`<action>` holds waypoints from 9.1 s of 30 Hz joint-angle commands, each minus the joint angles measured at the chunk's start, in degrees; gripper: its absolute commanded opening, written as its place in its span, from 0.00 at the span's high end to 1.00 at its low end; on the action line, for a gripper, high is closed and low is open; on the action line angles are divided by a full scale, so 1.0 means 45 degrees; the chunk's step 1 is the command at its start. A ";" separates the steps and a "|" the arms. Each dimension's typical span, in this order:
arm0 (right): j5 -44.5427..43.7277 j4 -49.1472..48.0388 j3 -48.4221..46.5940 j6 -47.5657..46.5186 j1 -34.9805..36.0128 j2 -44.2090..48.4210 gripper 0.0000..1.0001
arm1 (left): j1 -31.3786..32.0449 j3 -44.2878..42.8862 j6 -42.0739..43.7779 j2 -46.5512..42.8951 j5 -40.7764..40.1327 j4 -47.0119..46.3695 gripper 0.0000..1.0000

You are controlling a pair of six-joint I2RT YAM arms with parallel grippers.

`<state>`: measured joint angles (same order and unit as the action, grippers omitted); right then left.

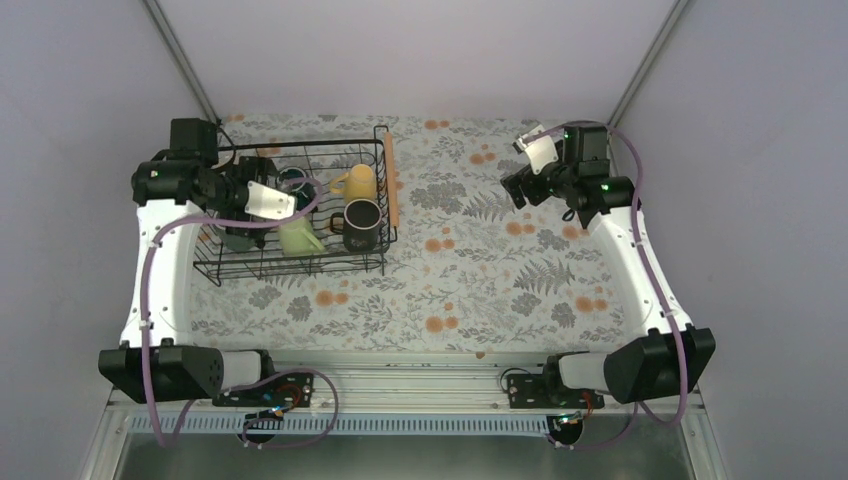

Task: Unload the cups from the dish rack

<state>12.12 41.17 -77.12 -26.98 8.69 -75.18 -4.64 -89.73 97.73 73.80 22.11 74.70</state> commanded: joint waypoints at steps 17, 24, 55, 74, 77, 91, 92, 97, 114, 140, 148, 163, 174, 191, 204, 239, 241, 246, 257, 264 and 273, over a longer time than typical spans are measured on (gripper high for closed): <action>0.0172 -0.0170 0.0540 -0.0602 0.0305 -0.0377 0.01 | 0.3503 0.0072 -0.1247 0.4076 -0.2840 -0.1213 0.97; 0.0032 -0.0389 0.0971 -0.0795 0.0313 -0.0439 0.00 | 0.3896 0.1371 -0.1309 0.4089 -0.3777 -0.1722 0.97; 0.0271 -0.0388 0.1324 -0.0588 0.0323 -0.0619 0.01 | 0.4520 0.3697 -0.1912 0.4626 -0.5407 -0.3131 0.74; 0.0285 0.0113 0.0800 -0.0469 0.0315 -0.0367 0.02 | 0.4574 0.3416 -0.2157 0.4442 -0.5935 -0.2807 0.98; 0.0297 0.0237 0.0603 -0.0420 0.0326 -0.0347 0.02 | 0.4582 0.2860 -0.2159 0.4113 -0.5964 -0.2569 0.98; 0.1510 0.0909 -0.0683 -0.0443 0.0373 0.0184 0.02 | 0.4562 -0.4339 -0.3992 0.2474 -0.2044 -0.0233 0.98; 0.1975 0.1037 -0.0827 -0.0466 0.0381 0.0200 0.02 | 0.4581 -0.4278 -0.4205 0.2253 -0.1383 -0.0667 0.98; 0.5369 0.1757 -0.1719 -0.0673 0.0389 0.0203 0.01 | 0.4597 -0.1810 -0.5924 0.0298 0.2036 -0.4690 0.98; 1.0549 0.3015 -0.6456 -0.1162 0.0760 -0.4331 0.00 | 0.4809 -0.1270 -1.2419 0.2216 0.5854 -1.3943 0.98; 1.1786 0.3789 -1.3685 -0.0935 0.2619 -1.0821 0.05 | 0.4882 -0.2870 -1.4084 0.5729 0.7250 -1.6973 0.98; 1.2381 0.3278 -1.3719 -0.0899 0.2688 -1.0610 0.26 | 0.4837 -0.3221 -1.5018 0.6390 0.7913 -1.7507 0.98; 1.1272 0.2404 -1.2517 -0.0118 0.2660 -0.9612 0.96 | 0.4838 -0.3210 -1.3794 0.5807 0.8013 -1.5532 0.91; 0.5903 0.2370 -1.1200 -0.0100 0.2292 -0.8414 0.97 | 0.4272 -0.2623 -1.1439 0.4259 0.6229 -1.3292 0.19; -0.2253 0.5876 -1.2997 -0.2217 -0.1113 -1.1994 0.97 | 0.1960 -0.4355 -0.8696 0.4238 0.0231 -0.7545 0.07; -0.3801 0.7211 -1.2491 -0.2258 -0.3380 -1.3128 0.97 | 0.0582 -0.1833 -0.5883 0.3356 -0.0350 -0.6251 0.00; -0.3688 0.6257 -1.1591 -0.2200 -0.5022 -1.4138 0.83 | 0.0231 0.0472 -0.5197 0.2302 0.1433 -0.5717 0.00; -0.3778 0.6199 -1.1480 -0.2137 -0.5014 -1.4116 0.83 | 0.0234 0.0519 -0.5158 0.2260 0.1537 -0.5726 0.00; -0.3743 0.6184 -1.1434 -0.2060 -0.5001 -1.4034 0.71 | 0.0247 0.0106 -0.5136 0.2564 0.1845 -0.5137 0.00; -0.4987 0.4181 -0.9827 -0.2283 -0.4431 -1.1007 0.22 | 0.0593 0.0944 -0.5366 0.2248 0.2465 -0.5495 0.00; -0.4933 0.4503 -0.8395 -0.2132 -0.2821 -0.8625 0.03 | 0.1633 0.1070 -0.4254 0.2606 0.1671 -0.3255 0.00; -0.3568 0.5348 -0.7935 -0.1342 -0.0667 -0.6881 0.00 | 0.2422 0.1172 -0.3372 0.3199 0.0633 -0.2667 0.00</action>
<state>-7.90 62.52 -113.23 -35.97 3.38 -108.01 4.67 -85.17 80.05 86.74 26.70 61.01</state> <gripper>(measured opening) 0.998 0.998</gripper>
